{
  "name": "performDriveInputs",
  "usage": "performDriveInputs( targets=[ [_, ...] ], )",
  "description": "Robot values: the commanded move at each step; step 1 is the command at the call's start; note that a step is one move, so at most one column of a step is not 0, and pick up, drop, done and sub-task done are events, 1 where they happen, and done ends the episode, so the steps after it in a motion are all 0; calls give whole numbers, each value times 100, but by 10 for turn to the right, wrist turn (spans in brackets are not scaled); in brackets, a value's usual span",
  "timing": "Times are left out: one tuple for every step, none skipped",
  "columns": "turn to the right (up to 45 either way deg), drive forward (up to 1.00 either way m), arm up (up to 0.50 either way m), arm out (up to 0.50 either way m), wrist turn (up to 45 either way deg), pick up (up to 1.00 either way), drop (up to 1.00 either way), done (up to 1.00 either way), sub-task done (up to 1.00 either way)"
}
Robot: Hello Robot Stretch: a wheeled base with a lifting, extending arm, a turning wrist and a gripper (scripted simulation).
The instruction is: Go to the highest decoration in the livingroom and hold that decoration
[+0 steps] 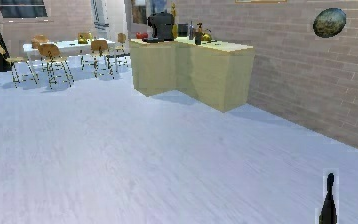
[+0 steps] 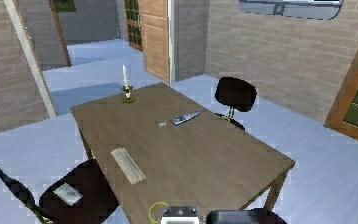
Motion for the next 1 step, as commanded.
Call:
performDriveInputs(
  targets=[
    [0,0,0,12,0,0,0,0,0]
  ],
)
